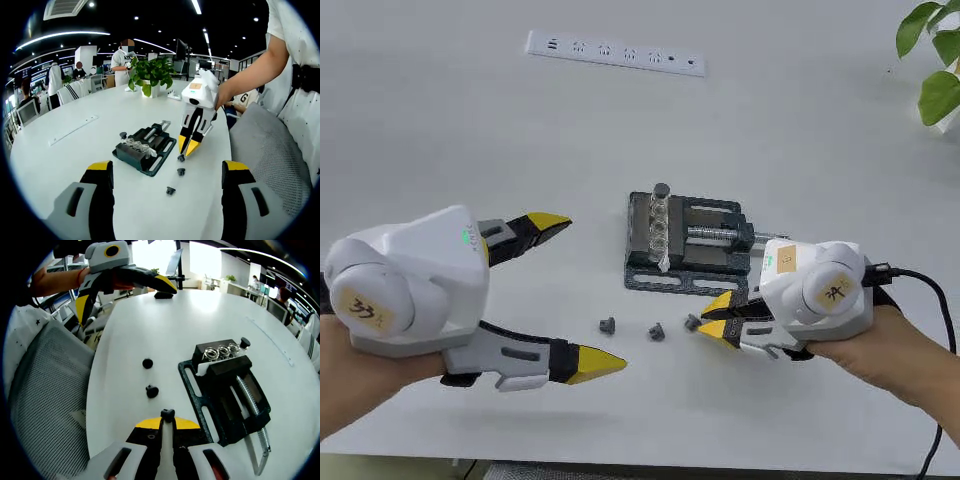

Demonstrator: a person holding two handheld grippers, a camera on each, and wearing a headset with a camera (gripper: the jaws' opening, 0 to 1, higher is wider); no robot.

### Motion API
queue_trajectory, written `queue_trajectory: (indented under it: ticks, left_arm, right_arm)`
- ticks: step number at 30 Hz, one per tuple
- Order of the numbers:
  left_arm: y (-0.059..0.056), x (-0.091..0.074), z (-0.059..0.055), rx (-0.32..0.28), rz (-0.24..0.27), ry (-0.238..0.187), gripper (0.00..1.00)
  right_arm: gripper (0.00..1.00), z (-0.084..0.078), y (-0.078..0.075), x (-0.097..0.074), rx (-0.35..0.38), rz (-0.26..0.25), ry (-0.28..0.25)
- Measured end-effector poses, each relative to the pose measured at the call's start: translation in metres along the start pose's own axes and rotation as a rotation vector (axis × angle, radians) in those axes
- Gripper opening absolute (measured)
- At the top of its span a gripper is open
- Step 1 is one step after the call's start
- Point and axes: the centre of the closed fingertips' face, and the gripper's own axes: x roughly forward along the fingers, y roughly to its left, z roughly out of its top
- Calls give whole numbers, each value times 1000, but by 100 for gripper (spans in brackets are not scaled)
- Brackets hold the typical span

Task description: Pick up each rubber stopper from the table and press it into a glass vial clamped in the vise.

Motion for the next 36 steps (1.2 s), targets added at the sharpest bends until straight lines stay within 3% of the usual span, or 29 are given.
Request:
queue_trajectory:
  ticks: [36]
  left_arm:
    - [-2, 6, 4, -5, -4, -14, 88]
  right_arm:
    - [0, -1, -1, 1, 1, -25, -11]
